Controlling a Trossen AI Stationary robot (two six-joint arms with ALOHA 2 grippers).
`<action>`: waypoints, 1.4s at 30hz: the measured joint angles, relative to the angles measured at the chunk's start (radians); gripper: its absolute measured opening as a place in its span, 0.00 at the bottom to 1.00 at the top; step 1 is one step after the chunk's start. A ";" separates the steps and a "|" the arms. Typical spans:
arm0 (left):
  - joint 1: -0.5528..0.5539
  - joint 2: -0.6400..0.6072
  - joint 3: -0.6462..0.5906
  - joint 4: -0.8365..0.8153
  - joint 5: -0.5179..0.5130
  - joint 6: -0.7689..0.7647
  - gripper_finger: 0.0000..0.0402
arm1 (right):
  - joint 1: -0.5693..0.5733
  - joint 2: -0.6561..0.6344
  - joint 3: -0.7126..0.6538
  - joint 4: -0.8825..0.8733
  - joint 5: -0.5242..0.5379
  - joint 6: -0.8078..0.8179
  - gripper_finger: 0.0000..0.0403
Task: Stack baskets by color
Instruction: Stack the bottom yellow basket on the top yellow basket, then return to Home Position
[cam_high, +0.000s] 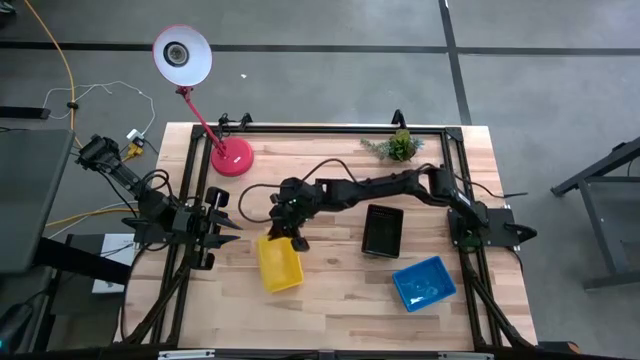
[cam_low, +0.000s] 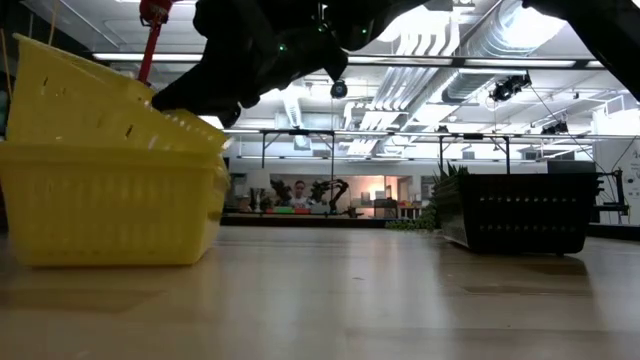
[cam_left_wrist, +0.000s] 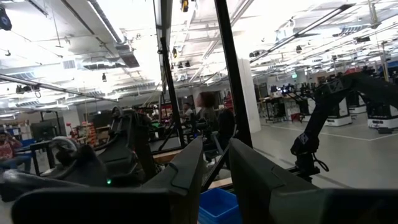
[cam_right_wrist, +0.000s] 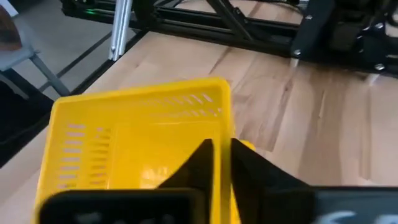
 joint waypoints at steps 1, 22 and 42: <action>0.000 0.000 0.000 0.000 0.000 0.000 0.17 | 0.003 0.000 0.000 -0.003 0.000 0.009 0.10; 0.000 0.000 0.000 -0.004 0.000 -0.003 0.17 | 0.044 -0.130 -0.001 -0.238 0.004 0.010 0.53; 0.000 0.000 0.000 -0.050 -0.001 -0.049 0.17 | 0.064 -0.195 -0.144 -0.824 0.036 0.046 0.04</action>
